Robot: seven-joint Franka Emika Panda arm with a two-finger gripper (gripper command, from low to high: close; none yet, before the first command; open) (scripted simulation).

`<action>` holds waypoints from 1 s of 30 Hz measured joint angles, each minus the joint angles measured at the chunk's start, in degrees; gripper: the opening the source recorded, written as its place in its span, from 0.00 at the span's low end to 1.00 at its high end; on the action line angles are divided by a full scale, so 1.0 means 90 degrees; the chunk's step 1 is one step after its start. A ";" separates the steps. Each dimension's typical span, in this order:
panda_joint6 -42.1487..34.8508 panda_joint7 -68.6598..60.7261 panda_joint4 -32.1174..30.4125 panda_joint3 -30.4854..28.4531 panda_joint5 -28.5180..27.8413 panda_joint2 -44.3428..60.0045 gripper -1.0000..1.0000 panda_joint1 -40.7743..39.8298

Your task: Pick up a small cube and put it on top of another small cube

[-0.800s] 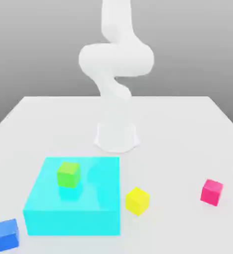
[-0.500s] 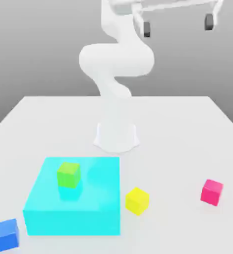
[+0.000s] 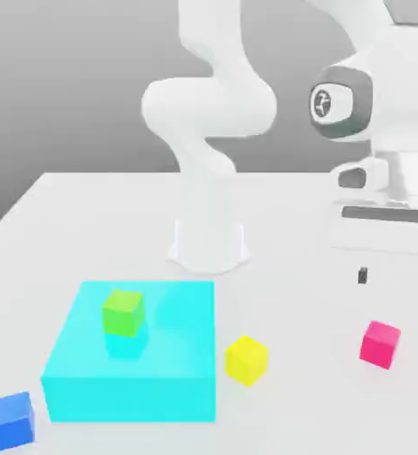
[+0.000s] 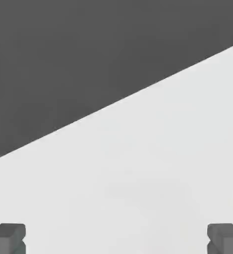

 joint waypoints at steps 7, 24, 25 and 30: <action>0.0719 0.2445 -0.0272 -0.0584 -0.1429 0.1520 0.50 0.1049; 0.0762 0.2366 -0.0302 -0.0857 -0.1241 0.1504 0.00 0.1387; 0.0625 0.2178 -0.0370 -0.0731 -0.0919 0.1273 0.00 0.1294; 0.0362 0.3011 -0.0800 -0.1083 -0.0024 0.0476 0.00 0.0704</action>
